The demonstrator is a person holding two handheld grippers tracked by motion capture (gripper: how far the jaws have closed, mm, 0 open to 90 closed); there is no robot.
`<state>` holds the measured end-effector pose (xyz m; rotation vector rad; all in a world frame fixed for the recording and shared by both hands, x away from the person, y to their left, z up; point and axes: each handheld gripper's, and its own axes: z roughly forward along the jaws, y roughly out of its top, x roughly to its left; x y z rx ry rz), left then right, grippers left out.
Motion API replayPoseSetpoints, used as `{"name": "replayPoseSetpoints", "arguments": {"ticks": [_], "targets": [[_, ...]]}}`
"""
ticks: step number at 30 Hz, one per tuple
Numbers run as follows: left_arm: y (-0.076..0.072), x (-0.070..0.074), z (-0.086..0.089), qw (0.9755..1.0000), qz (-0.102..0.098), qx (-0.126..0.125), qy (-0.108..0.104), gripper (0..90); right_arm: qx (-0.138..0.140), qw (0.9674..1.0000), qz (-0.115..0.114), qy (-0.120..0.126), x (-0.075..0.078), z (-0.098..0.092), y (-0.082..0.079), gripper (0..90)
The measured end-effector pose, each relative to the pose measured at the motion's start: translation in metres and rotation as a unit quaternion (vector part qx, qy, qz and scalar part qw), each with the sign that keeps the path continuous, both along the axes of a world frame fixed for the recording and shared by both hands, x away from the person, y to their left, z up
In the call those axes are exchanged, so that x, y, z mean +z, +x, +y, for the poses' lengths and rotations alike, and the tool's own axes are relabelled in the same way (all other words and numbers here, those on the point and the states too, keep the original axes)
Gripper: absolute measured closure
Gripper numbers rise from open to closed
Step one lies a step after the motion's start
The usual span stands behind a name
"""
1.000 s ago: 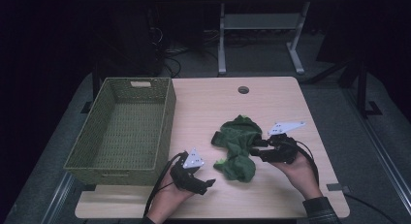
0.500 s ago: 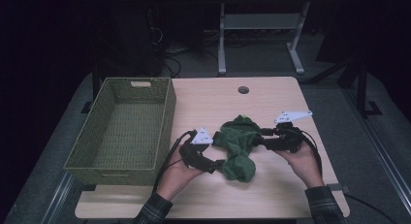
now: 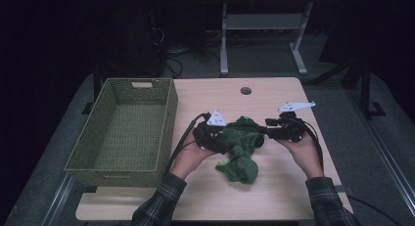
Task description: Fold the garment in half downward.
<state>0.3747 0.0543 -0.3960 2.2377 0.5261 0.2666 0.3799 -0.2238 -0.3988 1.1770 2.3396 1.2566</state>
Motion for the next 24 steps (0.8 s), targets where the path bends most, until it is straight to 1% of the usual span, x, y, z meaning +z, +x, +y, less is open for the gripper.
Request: {"name": "replayPoseSetpoints", "arguments": {"ticks": [1, 3, 5, 8, 9, 11, 12, 14, 15, 16, 19, 22, 24], "targets": [[0.005, 0.001, -0.002, 1.0000, -0.002, -0.001, 0.000, 29.2, -0.002, 1.0000, -0.001, 0.002, 0.000, 0.000, 0.003, 52.3], [0.015, 0.001, -0.005, 1.0000, -0.005, 0.001, 0.005, 32.5, -0.006, 0.9998, -0.014, 0.008, -0.003, -0.001, 0.007, 55.0], [0.025, 0.001, -0.007, 1.0000, 0.000, 0.003, 0.009, 36.2, -0.015, 0.9998, -0.015, 0.005, -0.009, -0.001, 0.013, 55.8], [0.039, 0.000, -0.010, 0.9999, -0.001, 0.012, 0.012, 41.0, -0.027, 0.9996, -0.012, 0.000, -0.017, -0.002, 0.020, 58.4], [0.045, -0.002, -0.011, 0.9998, -0.001, 0.019, 0.010, 42.0, -0.028, 0.9995, -0.014, -0.001, -0.019, -0.003, 0.023, 59.4], [0.055, -0.006, -0.013, 0.9995, -0.001, 0.026, 0.016, 45.9, -0.037, 0.9993, -0.008, -0.003, -0.026, -0.004, 0.029, 59.9], [0.058, -0.007, -0.013, 0.9994, -0.001, 0.029, 0.020, 46.7, -0.035, 0.9994, -0.004, -0.003, -0.029, -0.005, 0.032, 59.9], [0.067, -0.014, -0.015, 0.9991, 0.002, 0.029, 0.032, 47.9, -0.039, 0.9991, 0.013, -0.008, -0.035, -0.005, 0.036, 59.8], [0.070, -0.018, -0.015, 0.9989, 0.003, 0.031, 0.034, 48.3, -0.041, 0.9989, 0.023, -0.008, -0.038, -0.005, 0.038, 59.9], [0.073, -0.022, -0.016, 0.9988, 0.008, 0.031, 0.035, 48.6, -0.040, 0.9988, 0.029, -0.009, -0.041, -0.006, 0.039, 59.8], [0.080, -0.032, -0.016, 0.9983, 0.020, 0.030, 0.045, 48.4, -0.032, 0.9987, 0.038, -0.012, -0.048, -0.004, 0.042, 59.6], [0.085, -0.042, -0.016, 0.9976, 0.030, 0.027, 0.056, 48.1, -0.027, 0.9985, 0.042, -0.022, -0.053, -0.002, 0.044, 59.5], [0.088, -0.048, -0.015, 0.9974, 0.036, 0.026, 0.057, 48.1, -0.027, 0.9982, 0.048, -0.024, -0.057, 0.000, 0.046, 59.6]]}}
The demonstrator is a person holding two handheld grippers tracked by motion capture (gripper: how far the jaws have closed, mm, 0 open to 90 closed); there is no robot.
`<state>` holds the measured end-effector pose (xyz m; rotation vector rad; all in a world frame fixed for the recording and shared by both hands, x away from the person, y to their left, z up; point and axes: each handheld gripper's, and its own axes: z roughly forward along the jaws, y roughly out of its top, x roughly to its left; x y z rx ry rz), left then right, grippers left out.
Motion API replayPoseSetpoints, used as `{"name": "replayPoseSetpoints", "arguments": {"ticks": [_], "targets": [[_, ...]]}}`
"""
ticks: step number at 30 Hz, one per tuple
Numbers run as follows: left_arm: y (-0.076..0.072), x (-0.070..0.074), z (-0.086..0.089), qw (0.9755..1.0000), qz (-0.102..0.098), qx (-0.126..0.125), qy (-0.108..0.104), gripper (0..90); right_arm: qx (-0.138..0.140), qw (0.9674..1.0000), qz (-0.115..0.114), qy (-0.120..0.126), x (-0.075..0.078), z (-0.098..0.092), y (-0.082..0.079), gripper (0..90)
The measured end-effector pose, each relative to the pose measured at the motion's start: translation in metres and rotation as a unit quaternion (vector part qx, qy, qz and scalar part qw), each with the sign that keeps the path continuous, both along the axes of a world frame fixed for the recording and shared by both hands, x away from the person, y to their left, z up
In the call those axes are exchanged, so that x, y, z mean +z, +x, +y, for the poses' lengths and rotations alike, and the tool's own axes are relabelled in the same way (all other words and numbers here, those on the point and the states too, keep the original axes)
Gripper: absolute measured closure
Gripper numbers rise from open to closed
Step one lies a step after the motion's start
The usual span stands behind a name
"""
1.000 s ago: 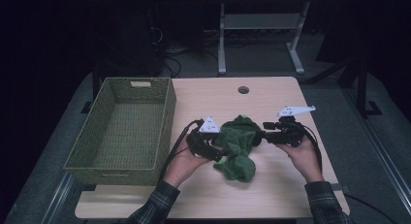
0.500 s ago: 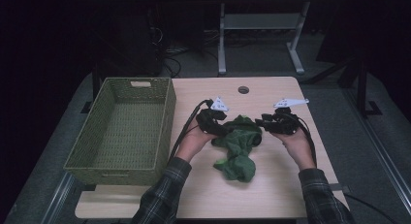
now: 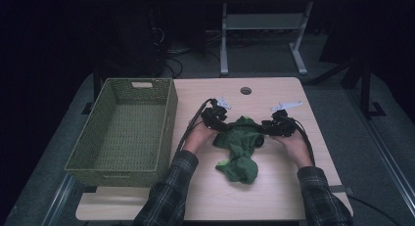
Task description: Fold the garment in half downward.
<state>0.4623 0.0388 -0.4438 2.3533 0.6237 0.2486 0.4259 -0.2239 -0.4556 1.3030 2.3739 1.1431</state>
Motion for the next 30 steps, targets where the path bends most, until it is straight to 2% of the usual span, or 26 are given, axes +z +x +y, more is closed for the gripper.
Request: {"name": "replayPoseSetpoints", "arguments": {"ticks": [5, 8, 11, 14, 16, 18, 20, 22, 24, 25, 26, 28, 29, 30], "targets": [[0.005, -0.011, -0.001, 0.9999, 0.016, -0.002, 0.002, 49.2, 0.005, 0.9997, 0.016, -0.017, -0.008, 0.004, 0.003, 62.2], [0.006, -0.014, -0.002, 0.9997, 0.024, -0.004, -0.001, 53.0, 0.008, 0.9995, 0.023, -0.020, -0.012, 0.004, 0.004, 67.4], [0.008, -0.015, -0.005, 0.9995, 0.028, -0.011, 0.005, 61.1, 0.006, 0.9993, 0.033, -0.017, -0.013, 0.004, 0.005, 74.7], [0.009, -0.016, -0.006, 0.9993, 0.033, -0.012, 0.014, 73.1, 0.005, 0.9991, 0.038, -0.018, -0.012, 0.004, 0.005, 84.4], [0.009, -0.017, -0.007, 0.9992, 0.038, -0.007, 0.008, 83.7, 0.005, 0.9990, 0.039, -0.019, -0.012, 0.004, 0.004, 86.7], [0.009, -0.016, -0.007, 0.9991, 0.042, -0.002, 0.008, 86.8, 0.004, 0.9990, 0.039, -0.022, -0.010, 0.005, 0.004, 87.3], [0.010, -0.014, -0.006, 0.9992, 0.038, -0.002, 0.008, 87.4, -0.001, 0.9992, 0.039, -0.014, -0.008, 0.004, 0.004, 87.4], [0.010, -0.008, -0.005, 0.9993, 0.037, 0.003, -0.005, 87.7, -0.008, 0.9995, 0.031, -0.004, -0.004, 0.001, 0.004, 87.7], [0.010, -0.001, -0.004, 0.9991, 0.029, 0.014, -0.026, 87.7, -0.011, 0.9991, 0.042, 0.000, 0.003, -0.001, 0.008, 87.7], [0.011, 0.004, -0.002, 0.9993, 0.024, 0.010, -0.026, 87.7, -0.015, 0.9992, 0.037, -0.001, 0.007, -0.001, 0.010, 87.7], [0.012, 0.009, -0.002, 0.9993, 0.017, 0.012, -0.031, 87.7, -0.019, 0.9996, 0.022, 0.004, 0.012, -0.002, 0.010, 87.8], [0.013, 0.018, -0.002, 0.9990, 0.008, 0.015, -0.041, 87.7, -0.021, 0.9993, 0.030, 0.004, 0.022, -0.002, 0.015, 87.7], [0.014, 0.023, -0.002, 0.9990, 0.003, 0.017, -0.042, 87.7, -0.023, 0.9995, 0.022, 0.005, 0.026, -0.002, 0.016, 87.7], [0.016, 0.028, -0.002, 0.9989, -0.002, 0.018, -0.044, 87.7, -0.021, 0.9995, 0.024, 0.007, 0.030, -0.002, 0.019, 87.8]]}}
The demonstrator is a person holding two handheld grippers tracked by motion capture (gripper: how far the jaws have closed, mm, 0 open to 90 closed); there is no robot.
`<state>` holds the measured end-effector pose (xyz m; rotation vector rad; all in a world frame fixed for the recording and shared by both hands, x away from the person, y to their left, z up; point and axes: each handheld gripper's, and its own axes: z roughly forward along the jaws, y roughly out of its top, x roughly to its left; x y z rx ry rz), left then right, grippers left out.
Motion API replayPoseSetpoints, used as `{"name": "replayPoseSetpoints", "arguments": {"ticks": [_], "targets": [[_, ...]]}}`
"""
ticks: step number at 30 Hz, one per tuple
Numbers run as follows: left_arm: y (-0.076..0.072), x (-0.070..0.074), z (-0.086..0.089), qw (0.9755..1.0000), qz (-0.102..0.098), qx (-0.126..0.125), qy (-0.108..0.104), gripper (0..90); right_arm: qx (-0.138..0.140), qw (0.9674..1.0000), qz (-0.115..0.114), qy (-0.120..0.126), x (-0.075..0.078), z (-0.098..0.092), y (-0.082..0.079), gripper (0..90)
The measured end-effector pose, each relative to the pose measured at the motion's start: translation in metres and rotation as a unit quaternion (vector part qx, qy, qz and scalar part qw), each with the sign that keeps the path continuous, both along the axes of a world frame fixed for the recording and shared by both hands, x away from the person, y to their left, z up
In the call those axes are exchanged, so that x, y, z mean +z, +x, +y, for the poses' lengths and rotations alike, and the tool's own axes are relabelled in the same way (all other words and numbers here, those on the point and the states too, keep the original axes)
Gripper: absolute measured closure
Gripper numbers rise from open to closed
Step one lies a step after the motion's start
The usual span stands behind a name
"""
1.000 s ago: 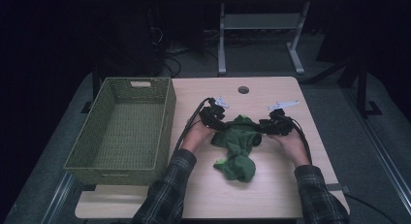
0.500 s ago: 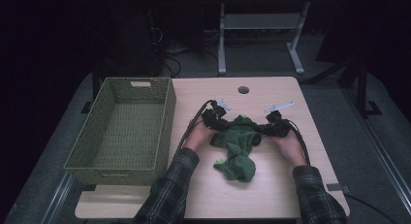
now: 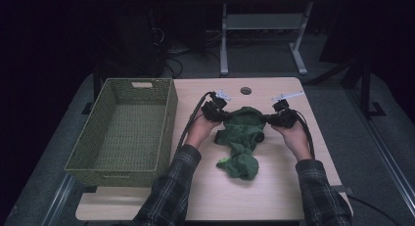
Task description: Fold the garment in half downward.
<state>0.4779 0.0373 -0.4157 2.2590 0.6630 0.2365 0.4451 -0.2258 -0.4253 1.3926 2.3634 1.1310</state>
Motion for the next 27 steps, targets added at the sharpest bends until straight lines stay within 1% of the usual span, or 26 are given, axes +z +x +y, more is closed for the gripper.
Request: {"name": "replayPoseSetpoints", "arguments": {"ticks": [1, 2, 3, 4, 5, 6, 7, 10, 12, 13, 14, 16, 17, 18, 20, 22, 23, 24, 25, 27], "targets": [[0.001, 0.005, 0.000, 1.0000, -0.004, 0.002, -0.003, 87.7, -0.001, 1.0000, -0.006, -0.003, 0.004, 0.001, 0.002, 87.8], [0.002, 0.010, 0.001, 0.9999, -0.011, -0.001, -0.004, 87.6, -0.003, 0.9999, -0.017, 0.001, 0.009, 0.002, 0.003, 87.8], [0.003, 0.015, 0.002, 0.9998, -0.016, 0.001, -0.008, 87.6, -0.003, 0.9999, -0.011, 0.003, 0.013, 0.002, 0.006, 87.8], [0.003, 0.019, 0.003, 0.9997, -0.020, 0.003, -0.012, 87.5, -0.002, 0.9998, -0.020, 0.001, 0.018, 0.002, 0.007, 87.8], [0.003, 0.023, 0.004, 0.9996, -0.025, 0.004, -0.016, 87.5, -0.006, 0.9995, -0.029, 0.009, 0.022, 0.002, 0.007, 87.8], [0.003, 0.026, 0.005, 0.9994, -0.030, 0.004, -0.019, 87.5, -0.004, 0.9996, -0.025, 0.012, 0.026, 0.001, 0.009, 87.8], [0.001, 0.029, 0.006, 0.9991, -0.033, 0.004, -0.025, 87.5, -0.005, 0.9994, -0.032, 0.010, 0.029, 0.001, 0.009, 87.8], [-0.009, 0.033, 0.007, 0.9981, -0.043, -0.001, -0.044, 87.5, 0.005, 0.9990, -0.042, 0.012, 0.036, -0.001, 0.004, 87.8], [-0.018, 0.033, 0.007, 0.9977, -0.054, -0.009, -0.040, 87.4, 0.012, 0.9987, -0.047, 0.018, 0.038, -0.003, -0.003, 87.7], [-0.023, 0.032, 0.007, 0.9973, -0.055, -0.010, -0.048, 87.4, 0.018, 0.9984, -0.048, 0.022, 0.038, -0.003, -0.007, 87.8], [-0.027, 0.032, 0.008, 0.9970, -0.054, -0.011, -0.055, 87.4, 0.023, 0.9980, -0.055, 0.020, 0.037, -0.003, -0.013, 87.7], [-0.035, 0.032, 0.010, 0.9965, -0.054, -0.015, -0.063, 87.4, 0.030, 0.9977, -0.058, 0.019, 0.035, -0.002, -0.020, 87.7], [-0.039, 0.031, 0.010, 0.9959, -0.054, -0.014, -0.071, 87.3, 0.034, 0.9975, -0.060, 0.019, 0.034, -0.002, -0.024, 87.7], [-0.044, 0.031, 0.011, 0.9955, -0.054, -0.018, -0.075, 87.3, 0.037, 0.9974, -0.060, 0.019, 0.033, -0.001, -0.029, 87.7], [-0.054, 0.032, 0.011, 0.9952, -0.061, -0.022, -0.074, 87.2, 0.046, 0.9963, -0.071, 0.019, 0.032, -0.002, -0.037, 87.7], [-0.062, 0.032, 0.013, 0.9947, -0.064, -0.025, -0.076, 87.1, 0.053, 0.9960, -0.070, 0.020, 0.032, -0.001, -0.044, 87.6], [-0.065, 0.032, 0.014, 0.9947, -0.067, -0.026, -0.073, 87.0, 0.058, 0.9955, -0.073, 0.019, 0.033, -0.001, -0.048, 87.6], [-0.069, 0.032, 0.016, 0.9942, -0.070, -0.024, -0.078, 86.9, 0.062, 0.9944, -0.084, 0.020, 0.034, -0.001, -0.053, 87.6], [-0.073, 0.031, 0.017, 0.9939, -0.072, -0.024, -0.080, 86.9, 0.068, 0.9937, -0.085, 0.023, 0.034, 0.000, -0.057, 87.6], [-0.082, 0.030, 0.018, 0.9940, -0.077, -0.031, -0.072, 86.9, 0.078, 0.9928, -0.088, 0.023, 0.035, 0.001, -0.065, 87.5]]}}
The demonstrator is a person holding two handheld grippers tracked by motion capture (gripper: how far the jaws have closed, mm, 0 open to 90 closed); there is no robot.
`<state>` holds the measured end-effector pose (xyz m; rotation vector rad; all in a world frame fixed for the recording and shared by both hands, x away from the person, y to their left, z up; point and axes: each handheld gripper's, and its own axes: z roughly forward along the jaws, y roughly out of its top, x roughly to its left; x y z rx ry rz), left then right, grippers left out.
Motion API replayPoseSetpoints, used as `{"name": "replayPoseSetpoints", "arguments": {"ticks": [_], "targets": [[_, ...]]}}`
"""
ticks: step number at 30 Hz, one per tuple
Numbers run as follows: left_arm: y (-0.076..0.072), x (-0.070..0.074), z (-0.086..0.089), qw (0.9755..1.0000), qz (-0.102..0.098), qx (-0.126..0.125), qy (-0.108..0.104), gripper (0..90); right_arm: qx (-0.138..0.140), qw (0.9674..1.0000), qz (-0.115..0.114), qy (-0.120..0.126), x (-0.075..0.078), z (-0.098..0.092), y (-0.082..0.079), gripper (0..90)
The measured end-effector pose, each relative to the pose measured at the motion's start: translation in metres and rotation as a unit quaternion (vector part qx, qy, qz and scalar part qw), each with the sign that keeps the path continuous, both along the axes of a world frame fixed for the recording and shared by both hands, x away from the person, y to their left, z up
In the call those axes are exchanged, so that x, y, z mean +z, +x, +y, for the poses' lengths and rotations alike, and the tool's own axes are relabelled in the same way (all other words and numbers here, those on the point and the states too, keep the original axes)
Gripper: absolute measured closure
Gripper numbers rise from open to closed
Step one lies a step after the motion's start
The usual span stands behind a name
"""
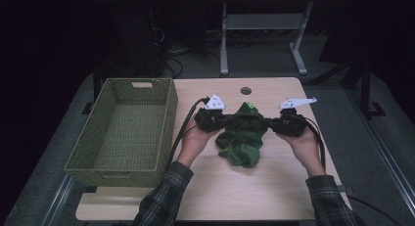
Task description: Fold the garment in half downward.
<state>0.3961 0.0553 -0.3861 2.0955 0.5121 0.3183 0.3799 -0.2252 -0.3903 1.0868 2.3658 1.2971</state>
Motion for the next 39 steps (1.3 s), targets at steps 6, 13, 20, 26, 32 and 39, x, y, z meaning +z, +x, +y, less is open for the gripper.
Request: {"name": "replayPoseSetpoints", "arguments": {"ticks": [6, 13, 20, 26, 32, 39], "targets": [[-0.026, -0.011, 0.006, 0.9997, -0.012, -0.015, 0.016, 86.8, 0.025, 0.9996, -0.011, -0.008, -0.002, 0.005, -0.024, 87.2], [-0.049, -0.022, 0.013, 0.9994, -0.009, -0.029, 0.019, 86.6, 0.053, 0.9985, -0.006, -0.012, -0.013, 0.009, -0.046, 86.9], [-0.069, -0.037, 0.013, 0.9975, -0.011, -0.061, 0.032, 86.6, 0.069, 0.9975, 0.010, -0.016, -0.028, 0.009, -0.064, 86.8], [-0.085, -0.052, 0.013, 0.9938, -0.012, -0.094, 0.059, 86.7, 0.096, 0.9946, 0.025, -0.030, -0.036, 0.013, -0.081, 86.7], [-0.092, -0.060, 0.015, 0.9909, -0.001, -0.116, 0.069, 86.7, 0.124, 0.9902, 0.044, -0.047, -0.046, 0.017, -0.096, 86.7], [-0.097, -0.074, 0.014, 0.9865, 0.018, -0.135, 0.091, 87.3, 0.139, 0.9851, 0.076, -0.067, -0.063, 0.021, -0.103, 87.1]]}}
